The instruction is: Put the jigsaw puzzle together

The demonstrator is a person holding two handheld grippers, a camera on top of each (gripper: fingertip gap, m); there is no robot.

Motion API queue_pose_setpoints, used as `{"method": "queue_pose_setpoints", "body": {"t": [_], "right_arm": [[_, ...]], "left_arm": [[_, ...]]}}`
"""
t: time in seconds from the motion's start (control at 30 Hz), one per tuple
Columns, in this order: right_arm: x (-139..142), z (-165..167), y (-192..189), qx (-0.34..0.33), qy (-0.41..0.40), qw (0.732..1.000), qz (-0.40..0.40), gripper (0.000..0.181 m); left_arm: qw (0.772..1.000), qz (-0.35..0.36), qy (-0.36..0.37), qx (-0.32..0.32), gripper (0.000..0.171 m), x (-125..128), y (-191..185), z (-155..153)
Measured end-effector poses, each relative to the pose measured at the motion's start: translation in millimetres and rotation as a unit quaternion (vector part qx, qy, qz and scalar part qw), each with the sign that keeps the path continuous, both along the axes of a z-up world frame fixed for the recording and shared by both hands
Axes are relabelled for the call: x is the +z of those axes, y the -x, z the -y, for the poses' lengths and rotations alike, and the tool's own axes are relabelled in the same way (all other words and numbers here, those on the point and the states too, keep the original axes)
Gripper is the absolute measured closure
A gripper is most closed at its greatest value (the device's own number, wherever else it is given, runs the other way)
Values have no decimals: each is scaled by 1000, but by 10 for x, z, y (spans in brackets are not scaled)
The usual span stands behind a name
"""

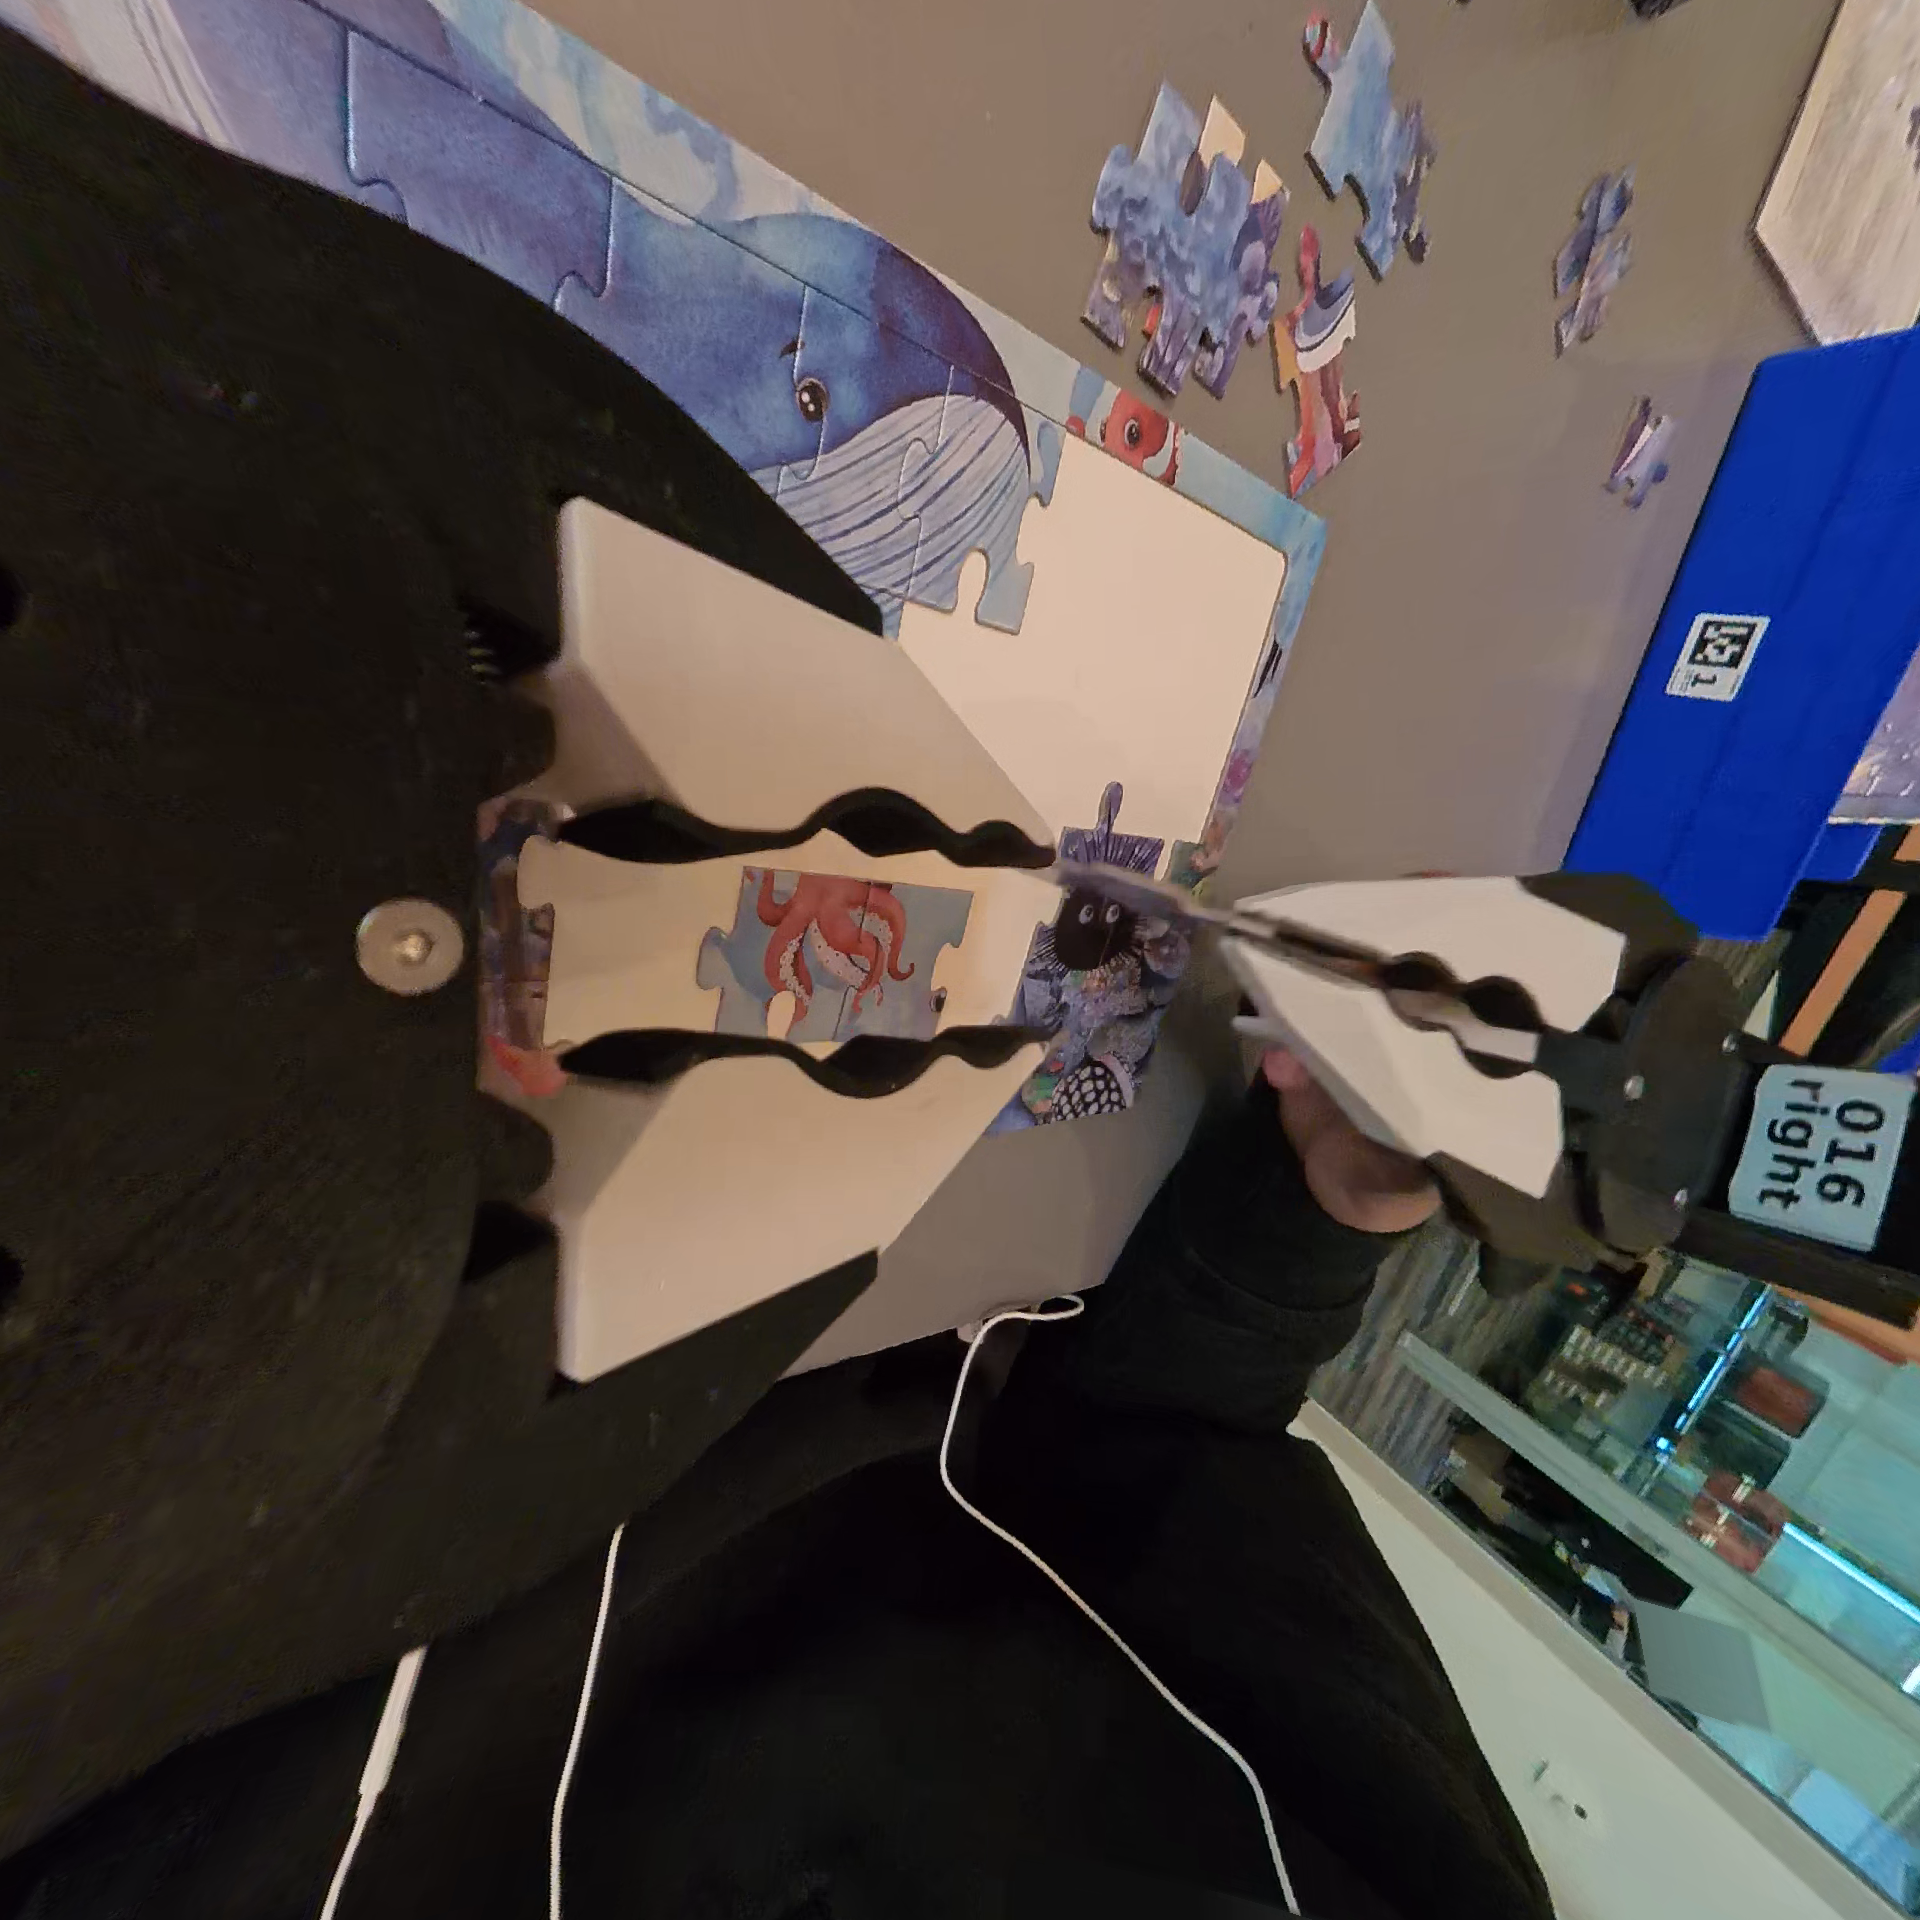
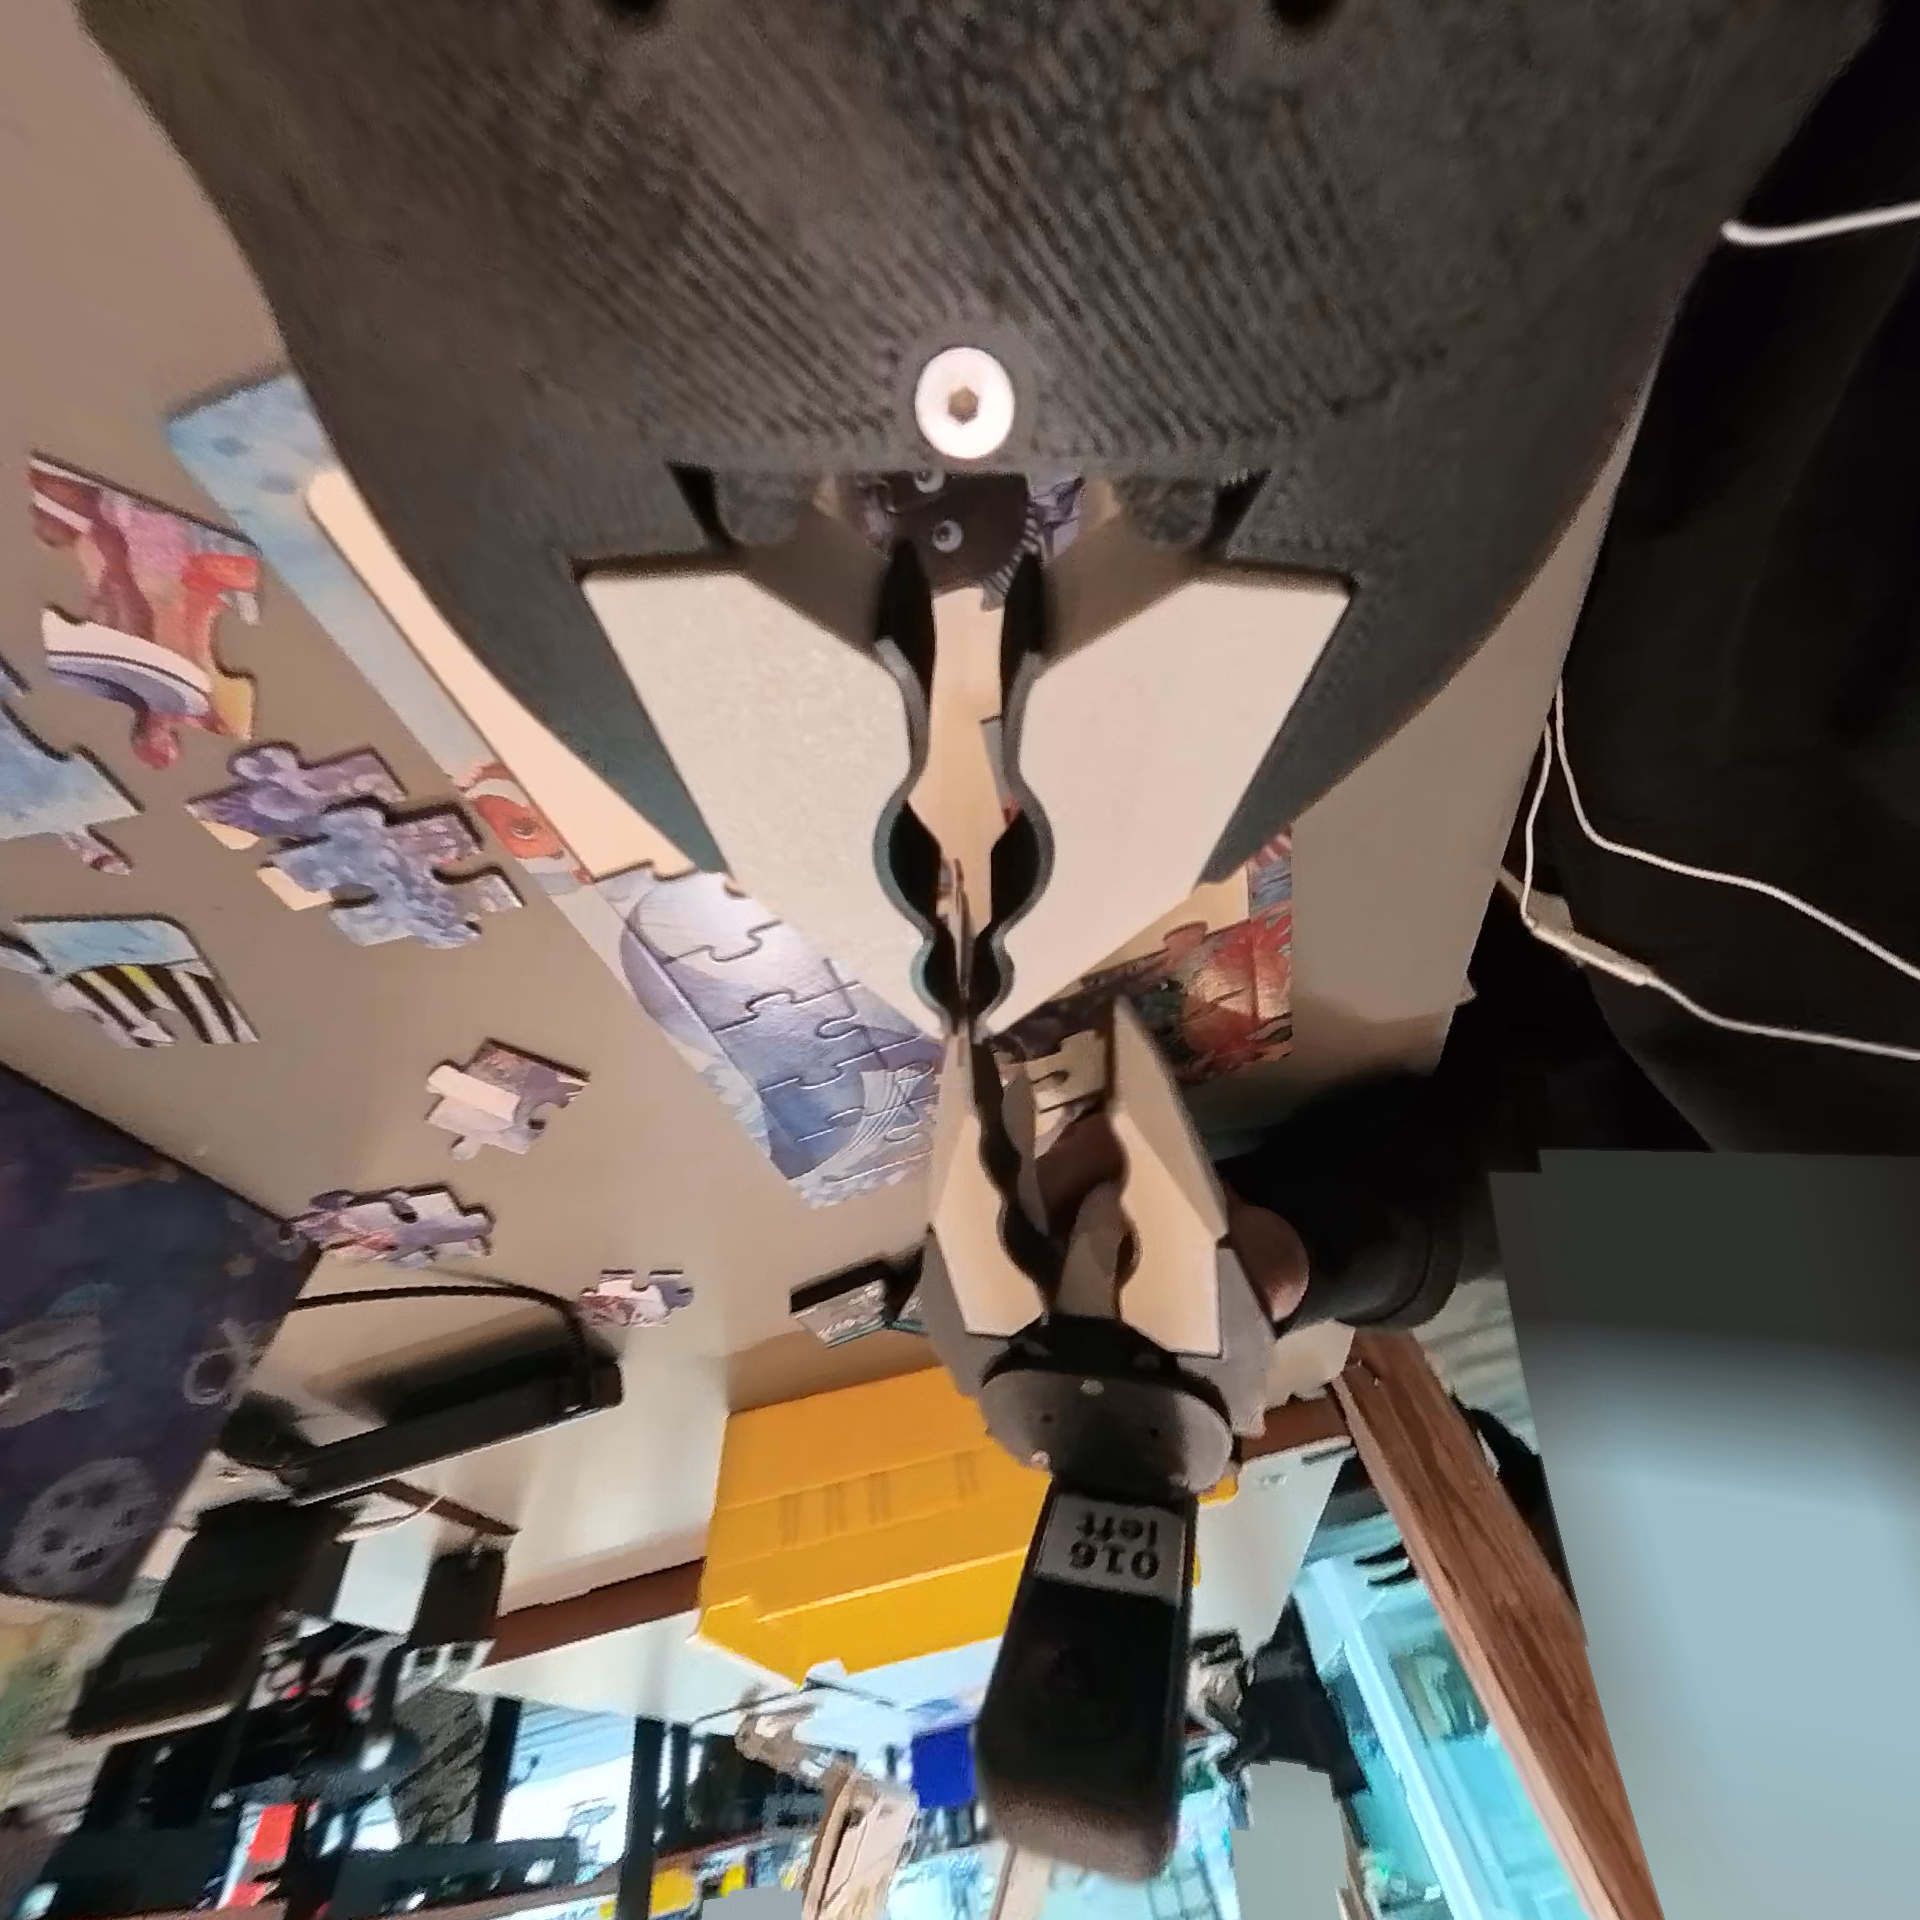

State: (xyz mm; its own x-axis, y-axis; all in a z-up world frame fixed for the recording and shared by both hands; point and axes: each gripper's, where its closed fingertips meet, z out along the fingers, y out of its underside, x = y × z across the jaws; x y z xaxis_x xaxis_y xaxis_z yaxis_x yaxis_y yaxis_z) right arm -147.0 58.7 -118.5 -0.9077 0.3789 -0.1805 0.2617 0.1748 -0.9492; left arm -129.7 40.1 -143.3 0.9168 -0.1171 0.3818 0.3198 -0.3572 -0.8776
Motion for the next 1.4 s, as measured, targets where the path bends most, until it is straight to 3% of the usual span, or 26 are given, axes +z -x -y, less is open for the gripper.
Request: {"method": "queue_pose_setpoints", "body": {"t": [0.13, 0.27, 0.4, 0.53, 0.7, 0.87, 1.4], "right_arm": [[105, -191, 139, -42, 34, 999, 2, 181], [201, -353, 239, -71, 79, 994, 16, 181], [223, -476, 315, -97, 92, 991, 18, 181], [229, -523, 340, -107, 97, 989, 18, 181], [233, -530, 344, -110, 98, 989, 16, 181], [251, -532, 340, -109, 106, 988, 17, 181], [235, -490, 316, -100, 106, 989, 24, 181]], "left_arm": [[999, -27, 18, -6, 136, -65, -31, -9], [992, -105, 67, -16, 124, -257, -83, -23], [970, -201, 123, -59, 118, -490, -245, -31], [941, -286, 173, -61, 110, -684, -251, -47], [942, -275, 185, -53, 105, -709, -240, -58], [951, -226, 198, -77, 123, -741, -332, -38], [951, -225, 199, -74, 125, -739, -314, -26]]}}
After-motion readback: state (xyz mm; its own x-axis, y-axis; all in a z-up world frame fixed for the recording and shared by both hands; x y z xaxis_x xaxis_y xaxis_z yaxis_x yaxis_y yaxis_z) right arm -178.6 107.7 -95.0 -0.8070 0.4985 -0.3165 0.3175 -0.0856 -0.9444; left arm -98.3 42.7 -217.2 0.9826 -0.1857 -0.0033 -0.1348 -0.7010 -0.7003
